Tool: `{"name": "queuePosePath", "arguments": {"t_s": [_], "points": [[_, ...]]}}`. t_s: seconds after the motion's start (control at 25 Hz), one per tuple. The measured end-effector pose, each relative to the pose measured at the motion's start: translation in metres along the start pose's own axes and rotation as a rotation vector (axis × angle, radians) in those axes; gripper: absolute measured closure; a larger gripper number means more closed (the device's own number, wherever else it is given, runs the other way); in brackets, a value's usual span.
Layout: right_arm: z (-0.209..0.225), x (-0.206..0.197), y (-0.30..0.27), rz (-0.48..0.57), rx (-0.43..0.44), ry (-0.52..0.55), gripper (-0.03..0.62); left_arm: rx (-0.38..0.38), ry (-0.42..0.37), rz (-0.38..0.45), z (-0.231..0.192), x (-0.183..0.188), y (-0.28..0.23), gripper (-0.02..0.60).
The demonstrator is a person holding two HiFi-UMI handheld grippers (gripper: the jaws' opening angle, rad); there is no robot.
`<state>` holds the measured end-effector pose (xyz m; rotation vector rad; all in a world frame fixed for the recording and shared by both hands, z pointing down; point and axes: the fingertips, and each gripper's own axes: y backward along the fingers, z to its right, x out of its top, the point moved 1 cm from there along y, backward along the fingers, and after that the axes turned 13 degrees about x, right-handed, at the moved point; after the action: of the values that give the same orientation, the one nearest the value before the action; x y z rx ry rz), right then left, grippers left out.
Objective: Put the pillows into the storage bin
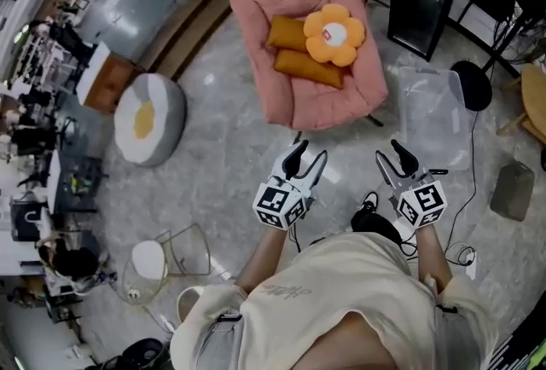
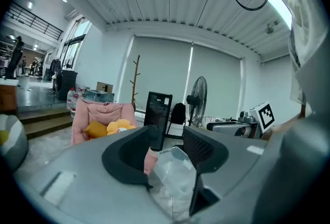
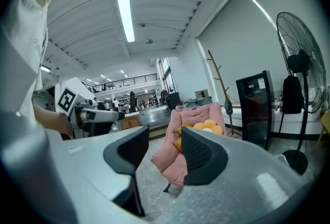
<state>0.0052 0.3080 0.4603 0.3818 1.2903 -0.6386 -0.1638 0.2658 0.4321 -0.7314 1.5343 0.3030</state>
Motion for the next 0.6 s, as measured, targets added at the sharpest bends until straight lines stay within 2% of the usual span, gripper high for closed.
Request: {"name": "queuePosePath", "arguments": {"t_s": [0.16,0.28,0.6], "points": [[0.043,0.008,-0.01,-0.01,0.031,0.008,0.396,0.027,-0.006,0.008,-0.001,0.016,-0.041,0.368],[0.072,0.015,-0.017,-0.016,0.035,0.024,0.396,0.039,0.027,-0.007,-0.002,0.017,-0.066,0.374],[0.102,0.009,-0.031,-0.043,0.039,-0.05,0.402,0.041,0.065,-0.04,-0.016,0.016,-0.101,0.376]]}}
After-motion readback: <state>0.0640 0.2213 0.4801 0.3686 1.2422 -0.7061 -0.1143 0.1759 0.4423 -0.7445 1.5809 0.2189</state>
